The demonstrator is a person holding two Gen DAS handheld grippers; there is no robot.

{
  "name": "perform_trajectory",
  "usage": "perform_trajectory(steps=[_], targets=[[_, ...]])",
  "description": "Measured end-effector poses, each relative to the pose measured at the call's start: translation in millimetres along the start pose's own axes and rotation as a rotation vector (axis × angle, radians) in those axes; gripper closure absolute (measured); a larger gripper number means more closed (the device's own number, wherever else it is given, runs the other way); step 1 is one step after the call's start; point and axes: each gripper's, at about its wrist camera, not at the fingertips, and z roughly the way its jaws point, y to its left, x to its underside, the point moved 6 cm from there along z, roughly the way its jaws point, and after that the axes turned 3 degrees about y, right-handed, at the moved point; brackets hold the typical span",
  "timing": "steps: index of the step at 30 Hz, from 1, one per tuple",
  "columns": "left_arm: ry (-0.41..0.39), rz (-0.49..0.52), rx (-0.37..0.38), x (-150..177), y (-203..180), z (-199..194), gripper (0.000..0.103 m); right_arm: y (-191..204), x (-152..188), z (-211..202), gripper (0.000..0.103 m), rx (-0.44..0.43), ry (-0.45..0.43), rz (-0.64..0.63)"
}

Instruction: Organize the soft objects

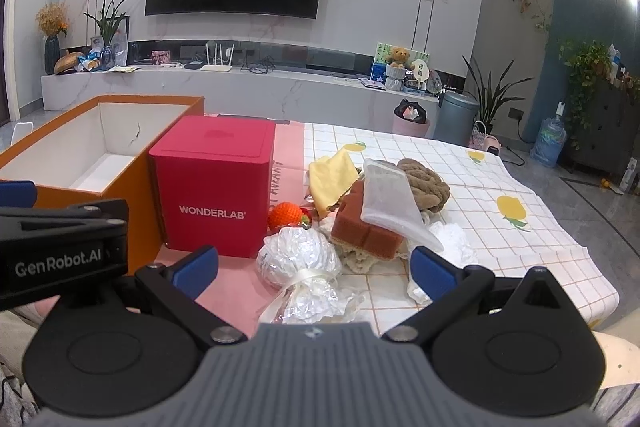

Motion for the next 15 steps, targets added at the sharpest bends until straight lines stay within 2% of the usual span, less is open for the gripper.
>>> perform_trajectory(steps=[15], targets=[[-0.001,0.005,-0.008,1.3,0.2,-0.2,0.006,0.6,1.8,0.0,0.003,-0.001,0.009,-0.004]])
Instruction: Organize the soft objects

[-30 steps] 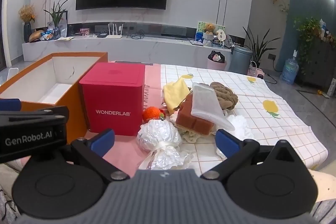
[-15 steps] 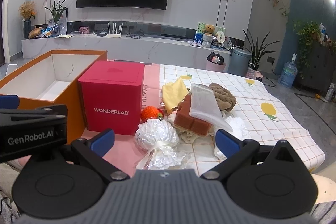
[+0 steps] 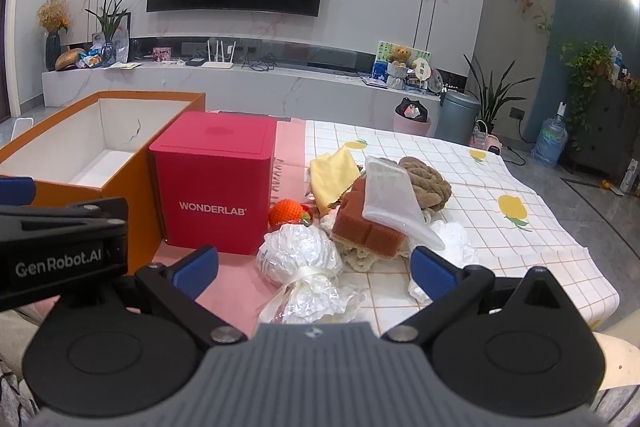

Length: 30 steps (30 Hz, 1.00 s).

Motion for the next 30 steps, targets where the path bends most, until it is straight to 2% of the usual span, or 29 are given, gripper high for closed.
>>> perform_trajectory(steps=[30], targets=[[0.026,0.006,-0.017,3.4,1.1,6.1,0.006,2.3,1.6,3.1,0.003,0.013,0.006,-0.033]])
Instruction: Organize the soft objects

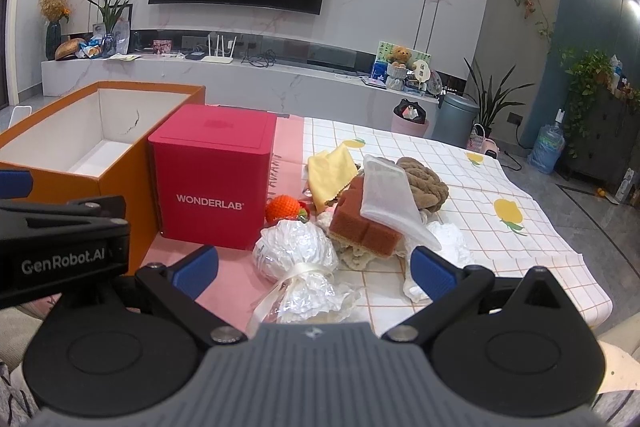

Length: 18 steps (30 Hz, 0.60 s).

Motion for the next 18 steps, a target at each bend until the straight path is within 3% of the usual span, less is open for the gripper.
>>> perform_trajectory(steps=[18], targets=[[-0.013,0.053,0.019,-26.8,-27.9,6.5,0.006,-35.7,-10.8,5.6,0.003,0.002,0.016,0.087]])
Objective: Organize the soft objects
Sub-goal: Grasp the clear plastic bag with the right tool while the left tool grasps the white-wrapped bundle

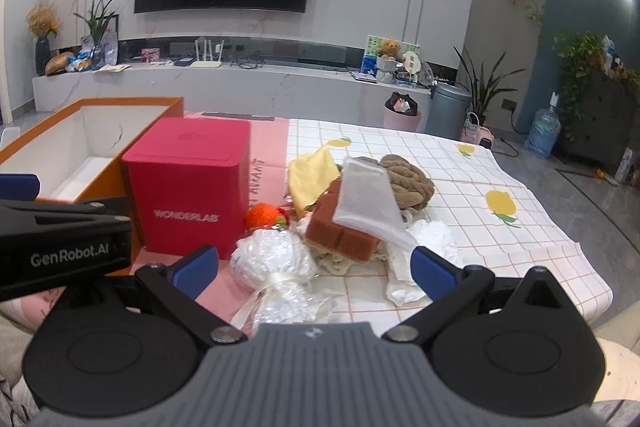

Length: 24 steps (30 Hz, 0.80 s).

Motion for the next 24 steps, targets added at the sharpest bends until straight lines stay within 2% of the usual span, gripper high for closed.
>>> perform_trajectory(steps=[2,5,8,12,17,19,24], targets=[[-0.002,0.006,0.003,-4.8,-2.1,1.9,0.006,-13.5,-3.1,4.5,0.003,0.011,0.014,0.023],[0.008,0.029,0.023,-9.0,-9.0,8.7,0.006,-43.1,-10.4,14.9,0.003,0.077,0.033,0.063],[0.032,0.067,0.087,-8.0,-24.1,18.0,0.006,-74.0,-21.6,31.8,0.003,0.103,0.066,0.120],[0.126,0.073,0.233,-3.2,-51.2,34.0,0.006,-96.5,-39.6,66.9,0.003,0.017,0.139,0.206],[0.263,0.060,0.359,2.6,-80.2,61.6,0.006,-81.6,-57.5,119.7,0.003,-0.224,0.242,0.181],[0.306,0.055,0.404,7.8,-94.0,72.3,0.006,-77.4,-62.5,138.5,0.003,-0.244,0.244,0.211],[0.344,0.030,0.417,20.8,-103.0,95.5,0.006,-82.4,-58.6,165.5,0.003,-0.242,0.256,0.243]])
